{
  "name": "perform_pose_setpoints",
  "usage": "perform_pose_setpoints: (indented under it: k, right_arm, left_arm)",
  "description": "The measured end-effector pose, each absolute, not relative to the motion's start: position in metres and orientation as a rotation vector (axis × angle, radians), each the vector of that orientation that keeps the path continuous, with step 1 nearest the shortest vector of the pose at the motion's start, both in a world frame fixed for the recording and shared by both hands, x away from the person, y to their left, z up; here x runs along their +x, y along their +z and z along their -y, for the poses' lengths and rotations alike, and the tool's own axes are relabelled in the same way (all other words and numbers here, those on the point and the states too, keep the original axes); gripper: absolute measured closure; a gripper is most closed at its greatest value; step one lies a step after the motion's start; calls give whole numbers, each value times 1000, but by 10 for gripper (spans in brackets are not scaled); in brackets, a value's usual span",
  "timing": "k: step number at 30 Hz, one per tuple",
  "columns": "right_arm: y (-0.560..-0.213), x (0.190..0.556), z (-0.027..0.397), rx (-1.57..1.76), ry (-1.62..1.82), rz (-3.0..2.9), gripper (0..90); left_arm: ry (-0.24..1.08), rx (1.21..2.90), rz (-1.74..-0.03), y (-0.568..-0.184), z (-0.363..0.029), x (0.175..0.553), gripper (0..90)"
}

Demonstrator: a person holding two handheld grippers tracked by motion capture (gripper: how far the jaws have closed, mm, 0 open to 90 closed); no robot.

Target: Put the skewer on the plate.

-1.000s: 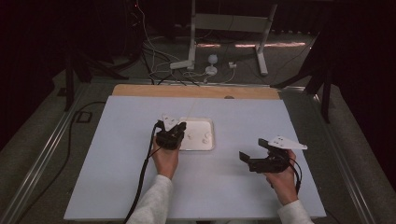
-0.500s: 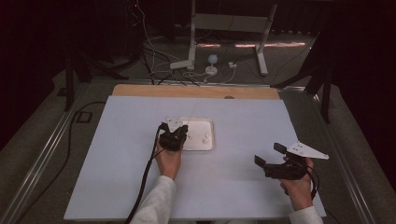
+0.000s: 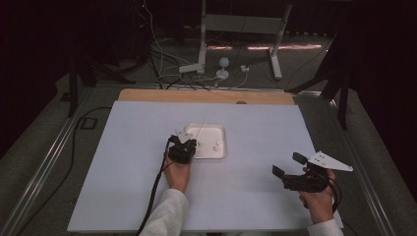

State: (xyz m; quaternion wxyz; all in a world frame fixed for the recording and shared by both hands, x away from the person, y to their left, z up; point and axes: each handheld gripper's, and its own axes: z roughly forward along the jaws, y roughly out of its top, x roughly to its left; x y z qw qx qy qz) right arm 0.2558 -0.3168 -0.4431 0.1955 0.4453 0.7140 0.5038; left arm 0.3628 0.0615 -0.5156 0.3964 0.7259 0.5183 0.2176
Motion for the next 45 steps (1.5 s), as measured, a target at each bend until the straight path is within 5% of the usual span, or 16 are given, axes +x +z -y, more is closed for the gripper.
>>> perform_pose_setpoints:
  k: [7, 11, 22, 45]
  right_arm:
    - [-444, 256, 316, 1247, 1411, -2003, 12]
    - [-444, 255, 316, 1245, 1410, -2007, 12]
    - [-445, 254, 313, 1233, 1406, -2013, 12]
    - [-451, 254, 307, 1179, 1405, -1998, 11]
  left_arm:
    - [531, 1855, -1346, -523, -61, 362, 869]
    - [498, 1833, -1326, -522, -60, 361, 614]
    - [393, 1697, -1196, -491, -84, 354, 276]
    - [532, 1688, -955, -437, -165, 296, 42]
